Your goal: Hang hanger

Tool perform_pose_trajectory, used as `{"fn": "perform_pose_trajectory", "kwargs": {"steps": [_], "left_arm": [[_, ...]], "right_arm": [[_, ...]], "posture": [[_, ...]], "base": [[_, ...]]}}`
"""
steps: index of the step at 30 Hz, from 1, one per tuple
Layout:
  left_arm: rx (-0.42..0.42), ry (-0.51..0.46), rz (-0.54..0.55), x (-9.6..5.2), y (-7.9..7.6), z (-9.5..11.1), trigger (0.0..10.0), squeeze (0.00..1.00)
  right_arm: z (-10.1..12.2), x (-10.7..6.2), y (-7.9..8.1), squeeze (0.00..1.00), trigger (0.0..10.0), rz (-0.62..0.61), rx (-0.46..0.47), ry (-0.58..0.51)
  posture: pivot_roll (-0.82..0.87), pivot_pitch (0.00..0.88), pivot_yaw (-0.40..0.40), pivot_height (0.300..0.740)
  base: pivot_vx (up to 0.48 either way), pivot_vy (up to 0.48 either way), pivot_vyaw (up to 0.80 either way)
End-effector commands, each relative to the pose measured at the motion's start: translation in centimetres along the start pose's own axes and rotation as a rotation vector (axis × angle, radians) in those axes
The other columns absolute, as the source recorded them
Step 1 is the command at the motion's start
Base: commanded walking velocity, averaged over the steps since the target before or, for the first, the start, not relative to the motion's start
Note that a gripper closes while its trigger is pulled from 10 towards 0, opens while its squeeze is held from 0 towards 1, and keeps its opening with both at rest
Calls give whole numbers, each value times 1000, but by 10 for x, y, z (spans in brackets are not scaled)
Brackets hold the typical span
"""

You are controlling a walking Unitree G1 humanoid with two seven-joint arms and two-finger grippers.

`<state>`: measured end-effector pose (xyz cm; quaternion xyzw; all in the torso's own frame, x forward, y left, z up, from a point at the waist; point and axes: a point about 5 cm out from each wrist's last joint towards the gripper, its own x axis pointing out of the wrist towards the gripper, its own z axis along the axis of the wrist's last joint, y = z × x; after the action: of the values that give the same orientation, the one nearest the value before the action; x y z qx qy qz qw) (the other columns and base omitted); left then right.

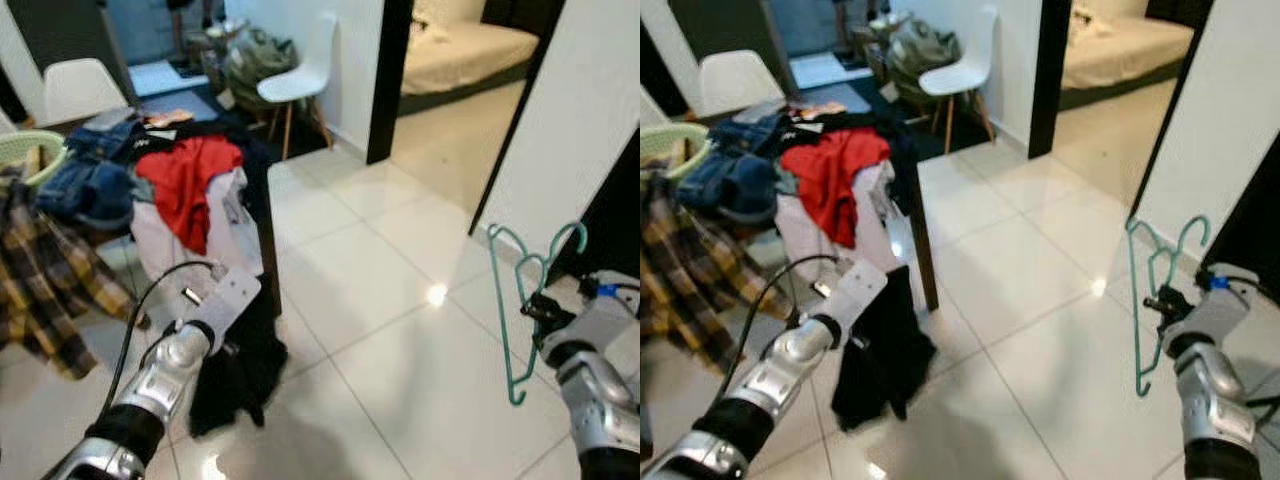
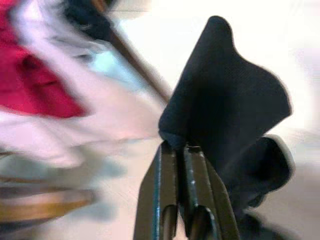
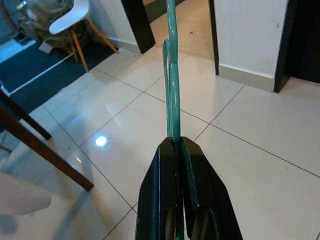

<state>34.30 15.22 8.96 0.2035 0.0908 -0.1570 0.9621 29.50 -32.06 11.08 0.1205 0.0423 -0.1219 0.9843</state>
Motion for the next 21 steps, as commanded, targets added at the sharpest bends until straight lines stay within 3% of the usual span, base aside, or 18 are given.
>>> {"fn": "perform_pose_trajectory", "kwargs": {"steps": [1,2,3,4,7,11,21], "left_arm": [[-155,-62,-89,8,-1,14,10000,0],[-155,-62,-89,8,-1,14,10000,0],[-277,-73,-166,12,-2,17,10000,0],[-277,-73,-166,12,-2,17,10000,0],[-394,-62,-276,12,-5,14,10000,0],[-451,-81,-325,11,-5,14,10000,0],[-502,-114,-360,10,-2,12,10000,0]], "right_arm": [[-3,5,6,0,10000,19,33,9],[-3,5,6,0,10000,19,33,9],[-3,10,13,0,10000,44,30,18],[-3,10,13,0,10000,44,30,18],[-8,14,26,0,10000,99,2,44],[-9,15,29,0,10000,114,-7,53],[-10,15,28,0,10000,131,1,63]], "posture": [[-197,0,59,740],[-197,0,59,740],[-197,0,60,740],[-197,0,60,740],[-196,0,60,740],[-191,0,56,740],[-191,0,47,740]], "base": [[0,0,-788],[0,0,-788],[0,0,-781],[0,0,-781],[0,0,-779],[0,0,-775],[0,0,-775]]}}
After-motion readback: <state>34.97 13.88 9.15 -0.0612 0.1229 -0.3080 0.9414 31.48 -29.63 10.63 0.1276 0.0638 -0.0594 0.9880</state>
